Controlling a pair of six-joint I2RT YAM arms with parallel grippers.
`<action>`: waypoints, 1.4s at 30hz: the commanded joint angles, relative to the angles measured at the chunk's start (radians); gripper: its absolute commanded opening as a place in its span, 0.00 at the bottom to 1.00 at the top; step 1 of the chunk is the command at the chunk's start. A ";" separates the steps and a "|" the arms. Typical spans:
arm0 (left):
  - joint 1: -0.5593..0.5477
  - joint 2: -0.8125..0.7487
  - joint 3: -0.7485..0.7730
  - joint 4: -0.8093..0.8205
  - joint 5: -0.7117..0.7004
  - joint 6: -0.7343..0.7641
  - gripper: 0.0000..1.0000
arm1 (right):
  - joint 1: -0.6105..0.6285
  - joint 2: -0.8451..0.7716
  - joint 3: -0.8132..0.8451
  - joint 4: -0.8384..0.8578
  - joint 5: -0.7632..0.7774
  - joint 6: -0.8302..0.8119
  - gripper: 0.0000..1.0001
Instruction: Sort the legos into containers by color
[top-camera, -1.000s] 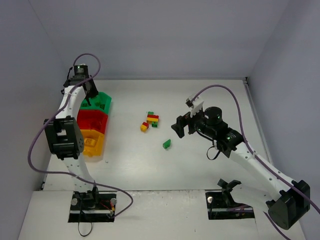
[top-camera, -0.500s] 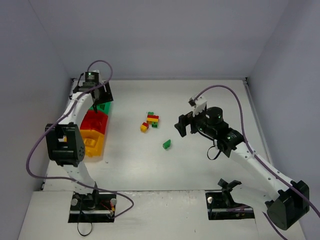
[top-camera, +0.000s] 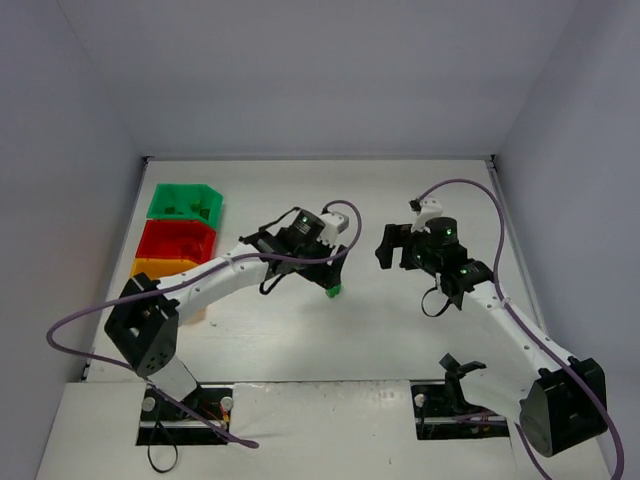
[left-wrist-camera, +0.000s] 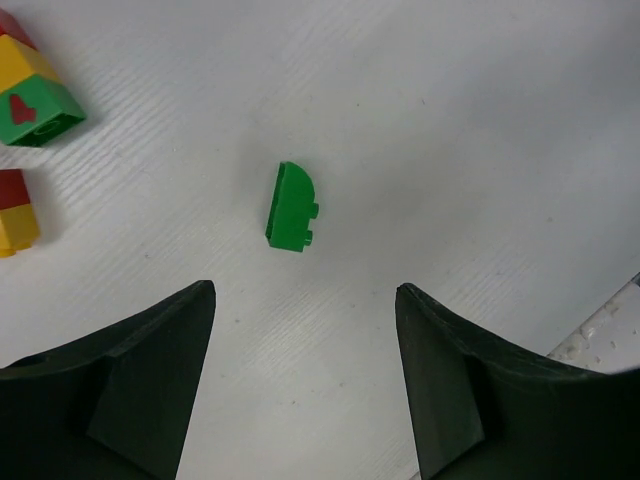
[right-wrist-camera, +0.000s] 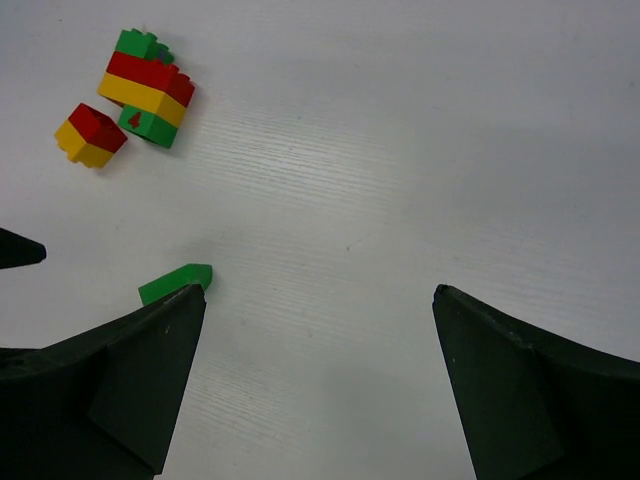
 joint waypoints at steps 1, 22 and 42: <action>-0.022 0.037 0.030 0.075 -0.045 0.005 0.66 | -0.033 -0.019 -0.006 0.029 0.001 0.063 0.94; -0.016 0.128 0.081 0.069 -0.250 -0.019 0.00 | -0.054 -0.059 -0.045 0.008 -0.088 0.049 0.93; 0.766 0.254 0.450 -0.075 -0.321 0.040 0.06 | -0.049 -0.005 -0.017 0.049 -0.188 0.017 0.93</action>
